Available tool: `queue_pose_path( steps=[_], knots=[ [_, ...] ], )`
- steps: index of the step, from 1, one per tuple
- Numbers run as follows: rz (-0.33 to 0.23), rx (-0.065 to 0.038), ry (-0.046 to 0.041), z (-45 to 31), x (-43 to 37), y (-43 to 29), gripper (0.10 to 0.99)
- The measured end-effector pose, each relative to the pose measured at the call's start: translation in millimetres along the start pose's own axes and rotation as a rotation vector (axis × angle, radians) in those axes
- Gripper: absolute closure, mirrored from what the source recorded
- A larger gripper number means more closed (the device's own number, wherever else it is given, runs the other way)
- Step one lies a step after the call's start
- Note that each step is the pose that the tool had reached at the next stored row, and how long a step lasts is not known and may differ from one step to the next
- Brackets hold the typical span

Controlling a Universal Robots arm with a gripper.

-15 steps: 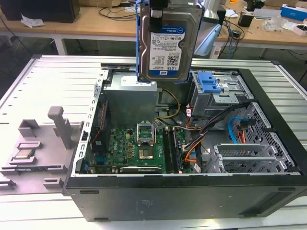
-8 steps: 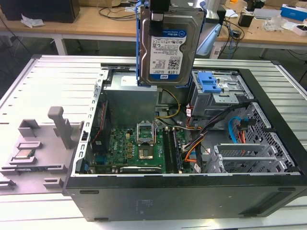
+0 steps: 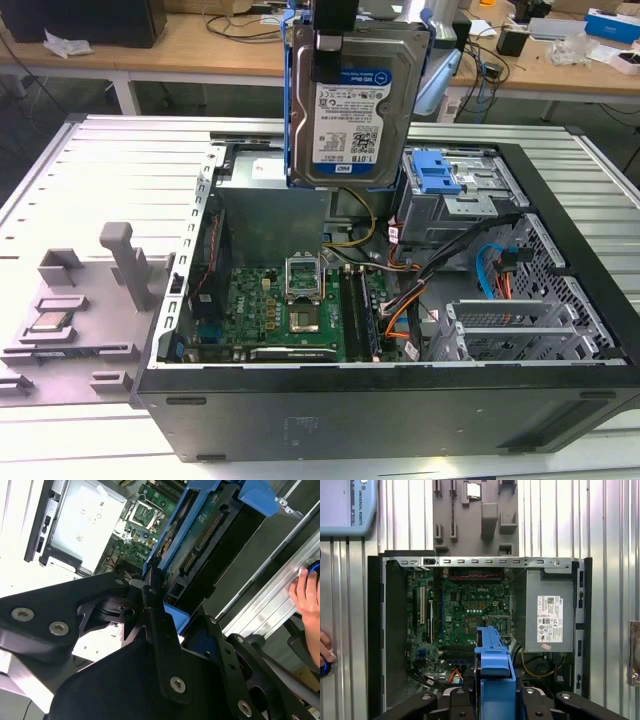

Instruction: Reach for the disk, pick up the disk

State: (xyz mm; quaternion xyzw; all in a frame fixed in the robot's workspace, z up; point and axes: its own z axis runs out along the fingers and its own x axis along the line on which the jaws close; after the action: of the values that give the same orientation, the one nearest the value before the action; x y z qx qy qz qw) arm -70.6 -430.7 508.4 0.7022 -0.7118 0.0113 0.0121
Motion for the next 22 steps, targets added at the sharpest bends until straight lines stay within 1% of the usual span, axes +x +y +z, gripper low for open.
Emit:
queue_pose_path(
  steps=[5, 8, 9, 15, 22],
  knots=[
    [0.000, 0.000, 0.0000, 0.5, 11.4, -0.2, 0.722],
    [0.000, 0.000, 0.0000, 0.7, 14.9, -0.2, 0.722],
    [0.000, 0.000, 0.0000, 0.8, 17.4, -0.3, 0.722],
    [0.000, 0.000, 0.0000, 1.1, 25.0, -0.3, 0.722],
    [0.000, 0.000, -0.0001, 1.6, 35.8, -0.5, 0.722]
  ],
)
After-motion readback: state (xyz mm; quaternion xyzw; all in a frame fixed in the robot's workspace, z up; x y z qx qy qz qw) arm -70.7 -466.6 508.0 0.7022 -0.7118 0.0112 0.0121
